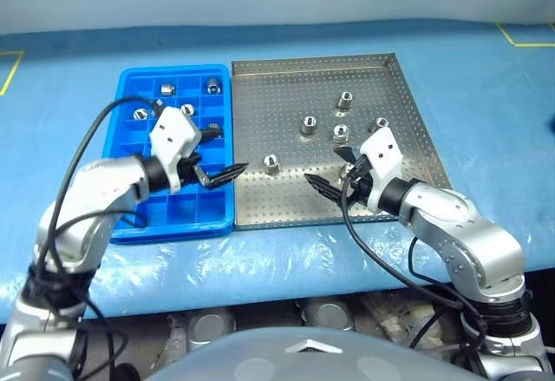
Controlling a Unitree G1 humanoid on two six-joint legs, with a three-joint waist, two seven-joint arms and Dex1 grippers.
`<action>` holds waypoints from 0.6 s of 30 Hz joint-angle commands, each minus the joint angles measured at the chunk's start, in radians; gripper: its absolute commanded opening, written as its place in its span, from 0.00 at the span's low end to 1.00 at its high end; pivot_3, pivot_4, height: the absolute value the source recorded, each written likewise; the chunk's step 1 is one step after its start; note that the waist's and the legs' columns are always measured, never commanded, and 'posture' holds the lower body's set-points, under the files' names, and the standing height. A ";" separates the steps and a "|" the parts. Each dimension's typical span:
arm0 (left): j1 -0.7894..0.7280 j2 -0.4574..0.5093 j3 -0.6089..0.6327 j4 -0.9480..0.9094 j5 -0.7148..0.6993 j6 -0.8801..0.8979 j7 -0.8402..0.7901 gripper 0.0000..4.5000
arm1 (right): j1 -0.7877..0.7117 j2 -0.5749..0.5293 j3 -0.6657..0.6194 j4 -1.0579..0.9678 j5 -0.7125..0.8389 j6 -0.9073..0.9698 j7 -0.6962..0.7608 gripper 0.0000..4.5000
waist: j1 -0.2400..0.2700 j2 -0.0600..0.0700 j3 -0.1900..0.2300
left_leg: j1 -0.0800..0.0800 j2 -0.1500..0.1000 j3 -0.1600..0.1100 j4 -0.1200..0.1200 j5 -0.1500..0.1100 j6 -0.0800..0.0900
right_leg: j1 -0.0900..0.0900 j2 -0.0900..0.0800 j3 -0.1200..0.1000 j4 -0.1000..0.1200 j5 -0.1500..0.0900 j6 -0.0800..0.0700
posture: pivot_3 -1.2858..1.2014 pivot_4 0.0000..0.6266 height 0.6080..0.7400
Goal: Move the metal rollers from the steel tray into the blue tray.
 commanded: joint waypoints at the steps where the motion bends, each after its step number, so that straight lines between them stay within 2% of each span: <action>1: -0.136 -0.001 -0.114 0.117 0.071 -0.041 -0.100 1.00 | -0.011 0.011 0.002 -0.011 -0.006 -0.027 -0.004 1.00 | -0.001 0.000 0.000 | 0.000 0.000 0.000 0.000 0.000 0.000 | 0.000 0.000 0.000 0.000 0.000 0.000 | 0.48 0.24 1.00; 10: -0.409 -0.150 -0.332 0.532 0.222 -0.134 -0.281 1.00 | 0.025 0.034 -0.006 -0.035 -0.017 -0.037 -0.029 1.00 | -0.009 0.000 0.000 | -0.001 0.000 0.000 0.000 -0.001 0.002 | -0.001 0.000 0.000 -0.001 0.000 0.000 | 0.46 0.24 1.00; 18: -0.474 -0.209 -0.438 0.736 0.391 -0.234 -0.338 1.00 | 0.065 0.041 -0.026 -0.068 -0.014 -0.035 -0.060 1.00 | -0.043 0.000 0.000 | -0.002 0.000 0.000 0.000 -0.001 0.002 | -0.001 0.000 0.000 0.000 0.000 0.000 | 0.45 0.24 1.00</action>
